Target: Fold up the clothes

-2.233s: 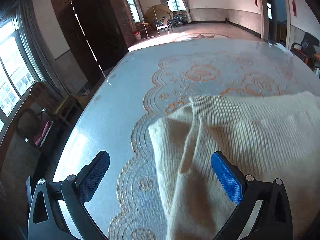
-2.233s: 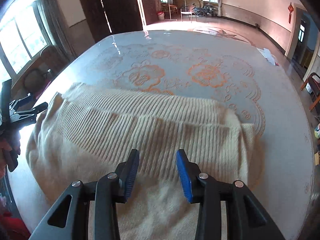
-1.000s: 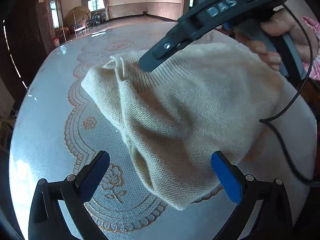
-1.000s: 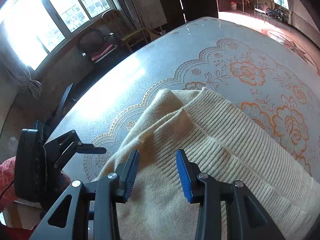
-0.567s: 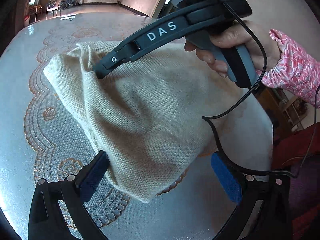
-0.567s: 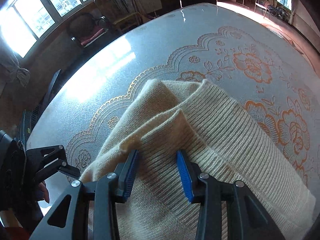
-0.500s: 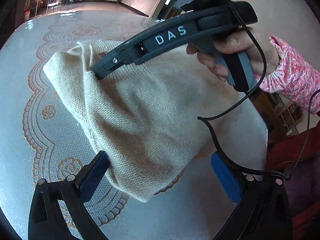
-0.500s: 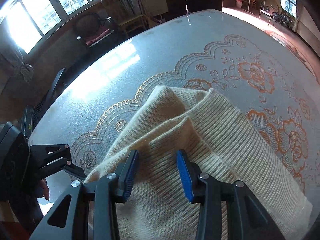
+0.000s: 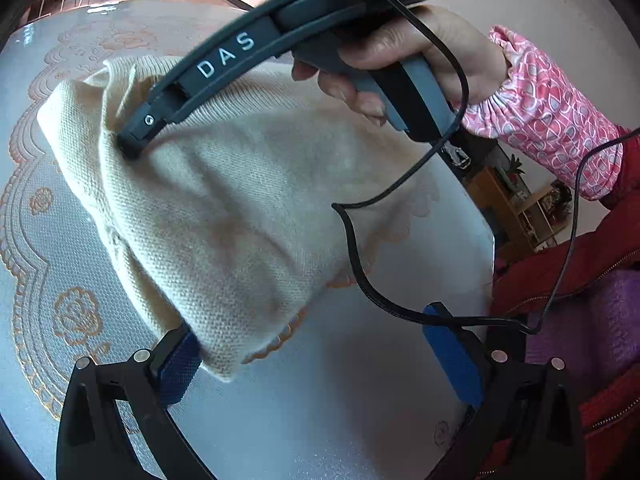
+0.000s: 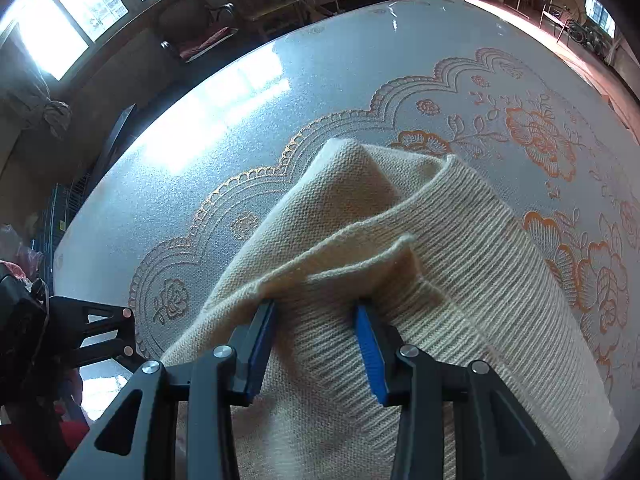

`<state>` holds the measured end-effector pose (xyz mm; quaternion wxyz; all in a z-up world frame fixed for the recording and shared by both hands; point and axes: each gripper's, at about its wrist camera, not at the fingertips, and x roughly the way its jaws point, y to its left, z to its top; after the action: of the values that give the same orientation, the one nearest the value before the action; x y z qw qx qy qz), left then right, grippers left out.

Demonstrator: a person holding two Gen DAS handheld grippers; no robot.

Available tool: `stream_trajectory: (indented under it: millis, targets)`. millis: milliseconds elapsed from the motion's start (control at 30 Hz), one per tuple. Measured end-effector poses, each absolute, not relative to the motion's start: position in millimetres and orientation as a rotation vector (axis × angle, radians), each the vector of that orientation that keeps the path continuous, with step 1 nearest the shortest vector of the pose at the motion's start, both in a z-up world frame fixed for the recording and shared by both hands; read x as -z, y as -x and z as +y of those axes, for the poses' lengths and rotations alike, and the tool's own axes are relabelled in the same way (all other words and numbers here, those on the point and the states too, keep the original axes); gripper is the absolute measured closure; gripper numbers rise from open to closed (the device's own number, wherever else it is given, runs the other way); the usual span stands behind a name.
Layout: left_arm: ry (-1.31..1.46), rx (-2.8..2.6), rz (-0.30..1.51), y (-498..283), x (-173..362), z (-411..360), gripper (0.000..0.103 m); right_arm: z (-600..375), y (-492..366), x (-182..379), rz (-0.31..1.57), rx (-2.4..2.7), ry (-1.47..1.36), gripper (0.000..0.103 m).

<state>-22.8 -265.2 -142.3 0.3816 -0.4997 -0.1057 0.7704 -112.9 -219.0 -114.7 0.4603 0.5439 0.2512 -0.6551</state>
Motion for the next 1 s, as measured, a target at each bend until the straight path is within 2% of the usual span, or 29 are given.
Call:
stream_trajectory:
  millis: [67,133,200,233,567,767,867,900,1000]
  targets:
    - [1.281,-1.962,-0.258,17.1,143.3,-266.6,0.003,-222.0,106.0,113.6,0.650,1.611,-1.337,0.062]
    - [1.295,-1.967,-0.265,-0.2,142.8,-269.9,0.021,-225.9,100.9,114.2,0.686,1.611,-1.327,0.061]
    - [1.320,-1.979,-0.260,-21.2,140.8,-277.4,0.034,-231.2,97.1,114.2,0.716,1.614,-1.314,0.061]
    - [1.331,-1.975,-0.252,-25.9,140.5,-280.3,0.037,-231.8,95.0,114.3,0.727,1.616,-1.309,0.060]
    - [1.371,-2.031,0.010,-24.0,124.9,-277.3,0.041,-248.3,68.4,115.9,0.812,1.673,-1.285,0.057]
    - [1.421,-2.203,0.279,-32.7,115.2,-262.5,0.041,-244.9,58.3,114.1,0.791,1.696,-1.269,0.056]
    - [1.400,-2.351,0.330,-35.9,99.3,-265.0,0.040,-240.9,54.0,107.5,0.773,1.707,-1.265,0.057]
    - [1.397,-2.407,0.352,-36.2,93.7,-266.6,0.040,-235.6,51.9,101.6,0.744,1.728,-1.245,0.057]
    - [1.395,-2.606,0.464,-35.5,82.7,-258.5,0.029,-204.8,50.8,79.5,0.619,1.774,-1.201,0.057]
